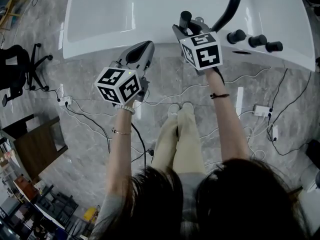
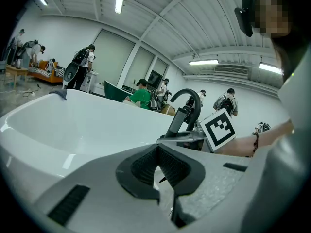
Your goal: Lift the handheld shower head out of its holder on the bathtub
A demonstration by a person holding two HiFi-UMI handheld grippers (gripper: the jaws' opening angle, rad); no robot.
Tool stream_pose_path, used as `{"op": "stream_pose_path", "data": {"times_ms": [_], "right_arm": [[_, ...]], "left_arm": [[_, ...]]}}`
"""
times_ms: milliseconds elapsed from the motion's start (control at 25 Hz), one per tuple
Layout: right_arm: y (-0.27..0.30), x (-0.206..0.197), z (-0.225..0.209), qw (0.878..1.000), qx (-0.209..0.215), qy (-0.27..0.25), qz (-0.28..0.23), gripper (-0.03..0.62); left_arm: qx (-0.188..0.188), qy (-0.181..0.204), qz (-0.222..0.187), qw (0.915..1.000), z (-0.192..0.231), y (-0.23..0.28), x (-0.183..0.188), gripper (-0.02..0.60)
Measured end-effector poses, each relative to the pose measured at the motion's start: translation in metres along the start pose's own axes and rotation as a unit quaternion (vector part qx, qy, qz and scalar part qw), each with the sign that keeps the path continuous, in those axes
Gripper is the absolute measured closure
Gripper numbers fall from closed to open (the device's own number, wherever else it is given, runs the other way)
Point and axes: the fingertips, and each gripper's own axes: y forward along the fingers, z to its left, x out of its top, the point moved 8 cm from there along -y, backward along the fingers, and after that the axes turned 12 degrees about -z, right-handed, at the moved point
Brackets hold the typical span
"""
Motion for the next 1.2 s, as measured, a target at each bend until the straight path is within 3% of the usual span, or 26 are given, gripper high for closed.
{"op": "stream_pose_path", "data": {"times_ms": [360,1200], "right_arm": [[-0.013,0.005,0.0,1.0,-0.008,0.005,-0.001,0.462],[-0.067,0.061,0.016,0.999,-0.002,-0.003,-0.038,0.462]], "left_arm": [[-0.008,0.0,-0.004,1.0,-0.013,0.001,0.007,0.575],[-0.018,-0.009,-0.04,0.999,-0.048,-0.009,0.042,0.575]]}}
